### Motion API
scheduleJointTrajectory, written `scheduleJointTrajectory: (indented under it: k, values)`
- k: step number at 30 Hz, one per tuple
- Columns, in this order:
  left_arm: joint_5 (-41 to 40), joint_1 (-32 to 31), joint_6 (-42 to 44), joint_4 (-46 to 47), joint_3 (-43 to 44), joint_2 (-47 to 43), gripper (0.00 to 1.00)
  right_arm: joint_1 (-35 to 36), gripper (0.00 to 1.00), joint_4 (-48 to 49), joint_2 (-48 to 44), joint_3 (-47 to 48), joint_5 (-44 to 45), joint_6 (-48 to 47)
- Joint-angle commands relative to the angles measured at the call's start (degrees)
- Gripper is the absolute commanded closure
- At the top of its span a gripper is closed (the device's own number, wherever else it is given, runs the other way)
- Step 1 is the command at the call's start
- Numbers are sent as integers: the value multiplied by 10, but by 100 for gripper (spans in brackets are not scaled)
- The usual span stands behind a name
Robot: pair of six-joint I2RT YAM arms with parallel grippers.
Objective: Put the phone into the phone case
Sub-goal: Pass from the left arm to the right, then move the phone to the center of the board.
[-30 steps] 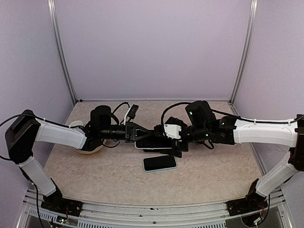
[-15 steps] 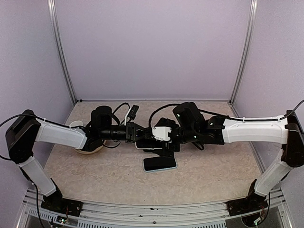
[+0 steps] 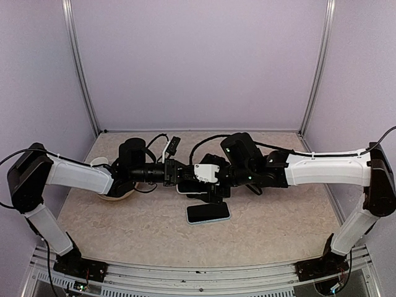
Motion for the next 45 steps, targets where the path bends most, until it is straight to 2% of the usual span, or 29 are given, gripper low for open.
scheduleJointTrajectory:
  k: [1,8,15,20,24,29,38,45]
  values:
    - [1,0,-3,38,14,-3,100,7,7,-8,5,14,3,10]
    - [0,5,-4,42,9,-7,100,7,26,-16,6,17,-2,8]
    - [0,9,-7,45,6,-10,99,7,30,-19,10,17,-5,11]
    - [0,13,-9,48,0,-16,62,6,30,-20,9,20,-2,17]
    - [-2,18,-8,51,-14,-31,45,5,31,-24,9,18,4,21]
    - [-27,34,-10,51,-45,-67,36,-1,31,-26,-1,11,-1,29]
    - [-54,54,-12,38,-83,-97,31,-6,31,-38,-16,-6,-27,35]
    - [-88,61,10,14,-102,-134,2,-6,29,-68,-16,-17,-70,54]
